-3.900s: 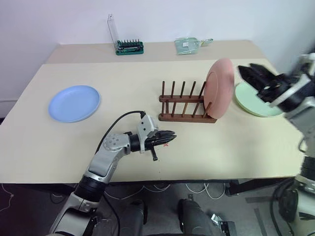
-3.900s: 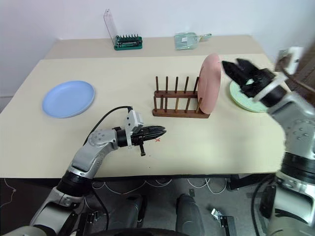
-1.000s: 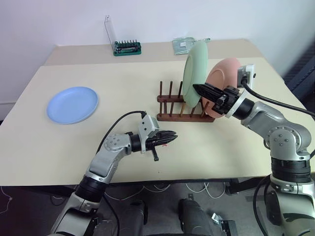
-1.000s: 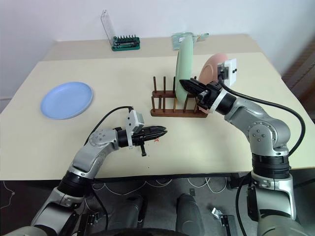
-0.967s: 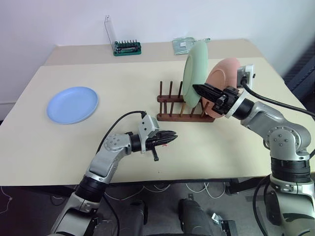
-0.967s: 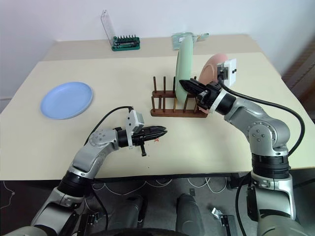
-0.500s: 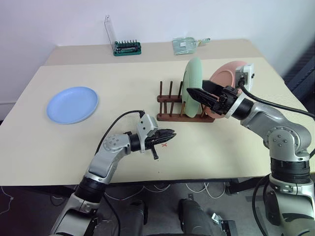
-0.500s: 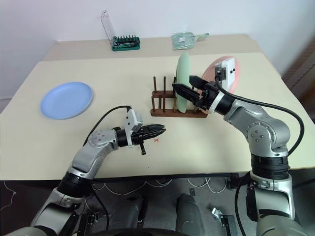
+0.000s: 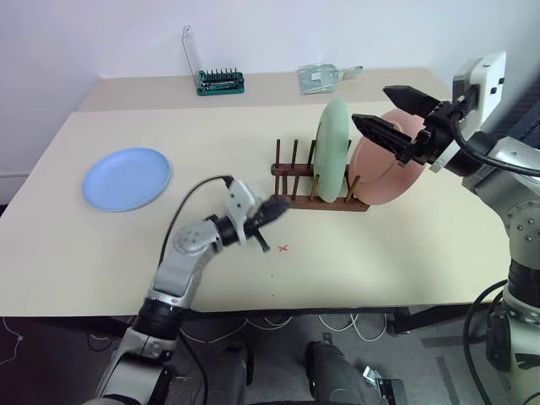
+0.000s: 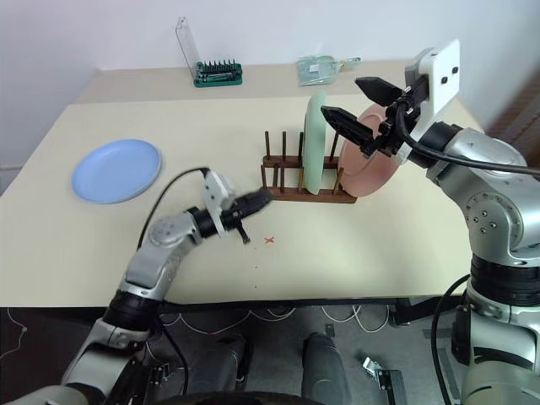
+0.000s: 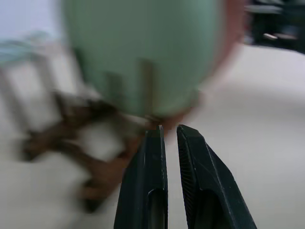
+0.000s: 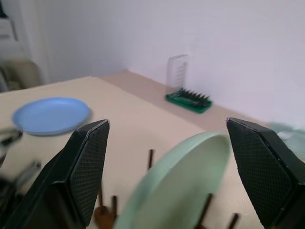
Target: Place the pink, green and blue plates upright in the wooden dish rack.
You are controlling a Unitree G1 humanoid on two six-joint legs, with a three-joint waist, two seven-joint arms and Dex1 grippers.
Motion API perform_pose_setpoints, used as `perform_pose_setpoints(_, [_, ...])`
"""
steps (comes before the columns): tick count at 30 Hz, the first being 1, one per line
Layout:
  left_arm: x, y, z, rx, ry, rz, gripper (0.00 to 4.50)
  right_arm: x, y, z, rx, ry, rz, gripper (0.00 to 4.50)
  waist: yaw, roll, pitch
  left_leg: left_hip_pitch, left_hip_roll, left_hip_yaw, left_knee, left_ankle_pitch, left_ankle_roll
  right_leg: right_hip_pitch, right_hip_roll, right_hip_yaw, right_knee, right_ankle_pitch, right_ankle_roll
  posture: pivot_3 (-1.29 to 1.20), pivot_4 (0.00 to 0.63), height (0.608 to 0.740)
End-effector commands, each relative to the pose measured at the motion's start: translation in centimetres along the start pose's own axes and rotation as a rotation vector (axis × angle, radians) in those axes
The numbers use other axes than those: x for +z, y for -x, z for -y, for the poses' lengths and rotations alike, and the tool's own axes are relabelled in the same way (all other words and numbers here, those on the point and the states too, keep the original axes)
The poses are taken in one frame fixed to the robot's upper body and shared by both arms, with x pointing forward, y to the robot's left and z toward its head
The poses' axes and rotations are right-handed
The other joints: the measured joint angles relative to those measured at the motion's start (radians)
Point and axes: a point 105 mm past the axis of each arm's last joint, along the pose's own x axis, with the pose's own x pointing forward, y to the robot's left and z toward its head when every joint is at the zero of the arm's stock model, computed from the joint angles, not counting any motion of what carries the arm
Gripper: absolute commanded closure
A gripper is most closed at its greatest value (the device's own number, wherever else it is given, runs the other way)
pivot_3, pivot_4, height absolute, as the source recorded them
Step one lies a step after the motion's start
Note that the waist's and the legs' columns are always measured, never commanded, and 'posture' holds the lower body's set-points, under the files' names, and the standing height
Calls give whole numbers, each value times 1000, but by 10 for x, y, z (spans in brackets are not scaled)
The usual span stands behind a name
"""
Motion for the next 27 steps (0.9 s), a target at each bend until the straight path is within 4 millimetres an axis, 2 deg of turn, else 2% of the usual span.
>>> perform_pose_setpoints(1, [20,10,-21,77,-34,70,4045,8,0,-7,14,85,14,527,-2,0,0,0,0,0,0,0,0,0,0,0,0,0,0,0,150,740])
perform_pose_setpoints(3, [27,24,-48,204,-44,77,4045,6,-5,-15,42,125,-1,527,-4,0,0,0,0,0,0,0,0,-1,0,0,0,0,0,0,150,740])
perform_pose_setpoints(4, [29,32,-64,287,-23,77,3807,4,-8,-20,59,160,-16,480,-4,0,0,0,0,0,0,0,0,-1,0,0,1,0,0,0,150,740])
perform_pose_setpoints(6, [32,69,-111,547,-11,48,3200,-3,-20,-36,120,271,-50,456,-7,0,0,0,0,0,0,0,0,-1,0,0,1,0,0,0,150,740])
perform_pose_setpoints(7, [33,84,-125,632,-9,37,2690,-5,-25,-42,141,303,-56,456,-9,0,0,0,0,0,0,0,0,-2,0,0,2,0,0,0,150,740])
perform_pose_setpoints(9, [35,100,-138,726,-12,22,1732,-6,-30,-49,166,326,-51,456,-7,0,0,0,1,0,-1,0,0,-2,1,0,2,0,0,0,150,740])
perform_pose_setpoints(10, [34,122,-153,854,-3,-4,1200,-7,-34,-55,182,342,-42,456,-4,-1,0,0,1,0,-1,0,0,-2,1,0,2,0,0,0,150,740])
perform_pose_setpoints(11, [32,155,-171,1042,27,-29,587,-9,-39,-61,205,358,-35,456,-3,-2,1,0,0,0,0,0,0,-2,0,0,1,0,0,0,150,740])
perform_pose_setpoints(12, [31,179,-181,1173,52,-46,113,-10,-43,-66,221,369,-31,456,-2,-3,2,0,0,0,0,0,0,-2,0,0,1,0,0,0,150,740])
perform_pose_setpoints(14, [28,211,-190,1339,115,-56,46,-13,-47,-68,237,370,-27,456,-2,-6,2,0,0,-1,-1,0,0,-2,0,0,2,0,0,0,150,740])
perform_pose_setpoints(16, [20,228,-190,1396,175,-89,46,-17,-49,-70,255,367,-26,456,2,-8,2,0,0,-2,0,0,0,-2,0,-1,2,0,0,0,150,740])
perform_pose_setpoints(18, [4,233,-186,1403,221,-167,46,-19,-52,-73,272,362,-18,456,4,-9,1,-1,0,-2,0,0,-1,-2,0,-1,1,0,0,0,150,740])
perform_pose_setpoints(21, [-15,243,-180,1445,356,-197,46,-20,-54,-76,289,368,-12,456,5,-10,1,-1,-1,-2,0,0,-1,-1,0,-1,2,0,0,0,150,740])
perform_pose_setpoints(25, [-37,238,-173,1416,508,-248,46,-23,-54,-77,291,370,-13,456,-1,-12,1,0,0,-3,0,1,-2,-2,0,-1,2,0,0,0,150,740])
perform_pose_setpoints(27, [-41,234,-174,1403,558,-240,46,-24,-53,-79,288,366,-14,456,-2,-12,1,0,0,-3,-1,1,-2,-3,0,-1,3,0,0,0,150,740])
